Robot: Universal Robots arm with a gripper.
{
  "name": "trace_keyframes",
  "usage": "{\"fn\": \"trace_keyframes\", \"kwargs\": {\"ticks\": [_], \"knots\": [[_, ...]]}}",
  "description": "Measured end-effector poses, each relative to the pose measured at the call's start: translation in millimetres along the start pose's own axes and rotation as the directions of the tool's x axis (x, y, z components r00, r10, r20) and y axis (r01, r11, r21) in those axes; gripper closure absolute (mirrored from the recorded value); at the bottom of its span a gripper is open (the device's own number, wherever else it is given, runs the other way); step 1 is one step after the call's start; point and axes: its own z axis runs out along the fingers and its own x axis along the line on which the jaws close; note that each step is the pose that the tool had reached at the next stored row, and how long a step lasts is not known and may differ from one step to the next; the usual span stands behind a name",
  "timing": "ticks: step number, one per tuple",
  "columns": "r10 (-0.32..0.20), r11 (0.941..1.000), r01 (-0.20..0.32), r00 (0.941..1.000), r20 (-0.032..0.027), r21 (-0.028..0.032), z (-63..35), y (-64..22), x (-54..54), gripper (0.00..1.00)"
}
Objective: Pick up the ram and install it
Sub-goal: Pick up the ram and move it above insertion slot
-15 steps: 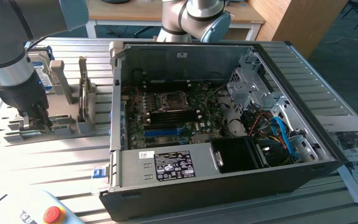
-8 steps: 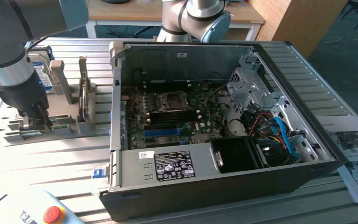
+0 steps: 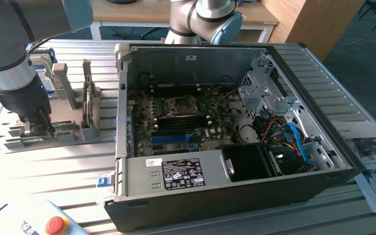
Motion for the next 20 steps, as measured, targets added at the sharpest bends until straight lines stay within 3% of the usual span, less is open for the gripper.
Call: {"fn": "trace_keyframes", "kwargs": {"ticks": [20], "knots": [[0.000,1.0000,0.000,1.0000,0.0000,0.0000,0.0,0.0,0.0,0.77]]}}
